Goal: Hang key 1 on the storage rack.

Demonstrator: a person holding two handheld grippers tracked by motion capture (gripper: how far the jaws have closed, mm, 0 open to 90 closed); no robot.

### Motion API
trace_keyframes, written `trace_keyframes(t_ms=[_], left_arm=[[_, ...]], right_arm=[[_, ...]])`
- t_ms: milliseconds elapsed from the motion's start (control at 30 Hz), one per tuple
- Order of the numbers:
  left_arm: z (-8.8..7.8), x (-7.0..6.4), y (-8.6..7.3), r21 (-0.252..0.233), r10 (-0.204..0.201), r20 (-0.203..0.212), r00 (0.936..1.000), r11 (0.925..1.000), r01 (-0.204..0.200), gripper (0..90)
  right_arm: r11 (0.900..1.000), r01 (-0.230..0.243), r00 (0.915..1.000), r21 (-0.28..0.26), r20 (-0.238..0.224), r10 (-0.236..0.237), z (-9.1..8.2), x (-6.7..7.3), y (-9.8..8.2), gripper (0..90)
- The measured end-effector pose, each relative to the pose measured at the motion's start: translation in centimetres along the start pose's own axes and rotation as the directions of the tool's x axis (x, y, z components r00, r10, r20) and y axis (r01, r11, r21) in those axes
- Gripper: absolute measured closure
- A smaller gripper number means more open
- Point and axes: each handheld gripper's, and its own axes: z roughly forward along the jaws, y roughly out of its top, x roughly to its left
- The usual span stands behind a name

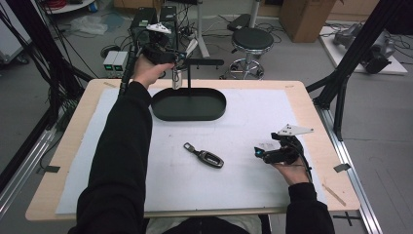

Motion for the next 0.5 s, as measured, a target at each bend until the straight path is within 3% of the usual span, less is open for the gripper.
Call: trace_keyframes(t_ms=[67, 300, 500], left_arm=[[0.5, 0.0, 0.0, 0.021, -0.002, -0.02, 0.9998, 0.9998, 0.003, 86.6], [1.3, 0.6, -0.2, 0.027, -0.025, -0.057, 0.9981, 0.9993, 0.026, 86.6], [2.1, 1.0, 0.3, 0.016, -0.03, -0.062, 0.9977, 0.9994, 0.031, 86.6]], right_arm=[[1.0, 0.002, 1.0, -0.002, -0.001, -0.002, 0.0, 0.0, 0.0, 3.2], [1.0, 0.001, 1.0, 0.002, -0.009, -0.001, 0.0, 0.0, 0.0, 3.2], [1.0, 0.006, 1.0, 0.007, -0.007, -0.006, 0.2, -0.1, 0.0, 3.2]])
